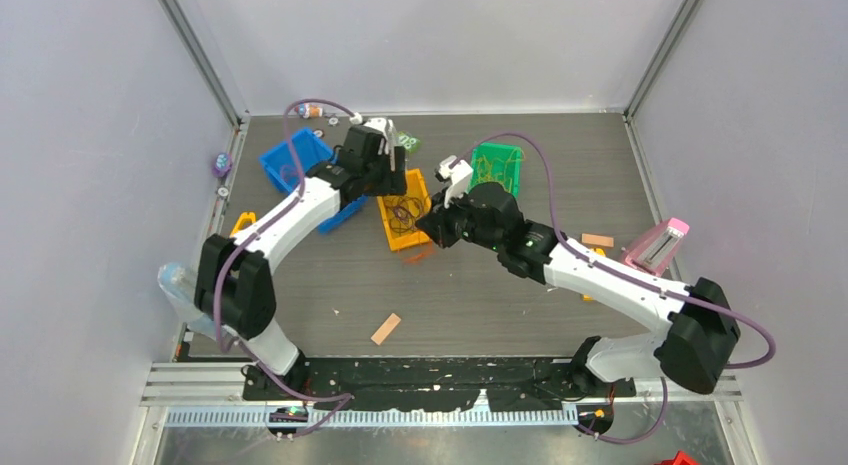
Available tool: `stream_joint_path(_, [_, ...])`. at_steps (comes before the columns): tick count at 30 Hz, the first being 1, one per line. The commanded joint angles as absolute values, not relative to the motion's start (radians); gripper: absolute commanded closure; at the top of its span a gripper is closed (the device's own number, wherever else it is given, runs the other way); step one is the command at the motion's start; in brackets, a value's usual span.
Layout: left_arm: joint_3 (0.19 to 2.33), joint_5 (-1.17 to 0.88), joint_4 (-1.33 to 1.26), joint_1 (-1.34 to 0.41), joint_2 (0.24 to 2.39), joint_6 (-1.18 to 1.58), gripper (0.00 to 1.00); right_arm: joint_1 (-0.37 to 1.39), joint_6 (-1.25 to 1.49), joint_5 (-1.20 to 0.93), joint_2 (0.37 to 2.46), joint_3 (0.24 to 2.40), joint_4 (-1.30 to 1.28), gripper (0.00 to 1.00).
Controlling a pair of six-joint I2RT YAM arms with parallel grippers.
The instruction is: Untangle the cables
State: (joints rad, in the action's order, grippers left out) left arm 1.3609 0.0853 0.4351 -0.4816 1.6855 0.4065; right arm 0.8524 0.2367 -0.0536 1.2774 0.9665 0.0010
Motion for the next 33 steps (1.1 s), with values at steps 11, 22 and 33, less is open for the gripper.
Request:
stream_joint_path(11, [0.861,-0.26,-0.035,-0.345,1.286,0.405,0.27,0.779,0.248,-0.204,1.394,1.037,0.044,0.95])
stream_joint_path(22, [0.707,-0.547,-0.517,-0.347,1.339,0.279,0.37,0.744,0.272,-0.341,1.382,1.057,0.02,0.95])
stream_joint_path(33, [0.778,-0.613,-0.51,-0.386,1.44,0.253,0.59,0.743,0.279,-0.362,1.384,1.072,0.008,0.95])
